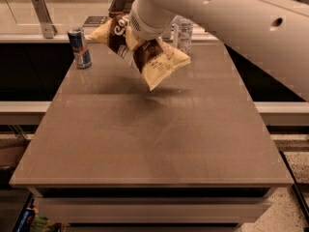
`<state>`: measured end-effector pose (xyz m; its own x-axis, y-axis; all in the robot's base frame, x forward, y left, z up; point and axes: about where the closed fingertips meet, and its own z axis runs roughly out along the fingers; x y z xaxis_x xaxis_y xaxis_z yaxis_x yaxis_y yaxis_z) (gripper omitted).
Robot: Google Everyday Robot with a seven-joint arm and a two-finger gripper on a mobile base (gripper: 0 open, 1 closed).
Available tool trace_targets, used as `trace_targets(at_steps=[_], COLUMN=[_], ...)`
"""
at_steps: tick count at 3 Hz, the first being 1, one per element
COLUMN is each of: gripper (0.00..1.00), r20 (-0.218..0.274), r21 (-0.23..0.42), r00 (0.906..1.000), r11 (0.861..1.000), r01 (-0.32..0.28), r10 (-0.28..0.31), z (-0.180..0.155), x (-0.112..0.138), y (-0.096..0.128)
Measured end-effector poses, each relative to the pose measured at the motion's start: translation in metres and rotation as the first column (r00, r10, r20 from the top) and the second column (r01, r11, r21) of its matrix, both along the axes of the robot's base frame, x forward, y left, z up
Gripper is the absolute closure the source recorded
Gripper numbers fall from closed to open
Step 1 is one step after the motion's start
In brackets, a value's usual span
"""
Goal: Move brown chip bag near redbull can
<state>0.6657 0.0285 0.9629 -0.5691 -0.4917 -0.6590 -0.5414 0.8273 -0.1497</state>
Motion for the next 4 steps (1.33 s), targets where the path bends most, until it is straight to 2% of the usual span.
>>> trace_targets(at_steps=[1,2,4], gripper=[1.0,1.0,1.0], r20=[0.042,0.07,0.061], r21=[0.013,0.035,0.028], r00=[0.999,0.9975,0.997], r11=[1.0,0.999,0.998], r01=[0.014,0.004,-0.051], r10=[-0.014,-0.006,0.049], z=[-0.005,-0.009,-0.019], x=[0.03,0.059,0.096], y=[0.005,0.017,0.052])
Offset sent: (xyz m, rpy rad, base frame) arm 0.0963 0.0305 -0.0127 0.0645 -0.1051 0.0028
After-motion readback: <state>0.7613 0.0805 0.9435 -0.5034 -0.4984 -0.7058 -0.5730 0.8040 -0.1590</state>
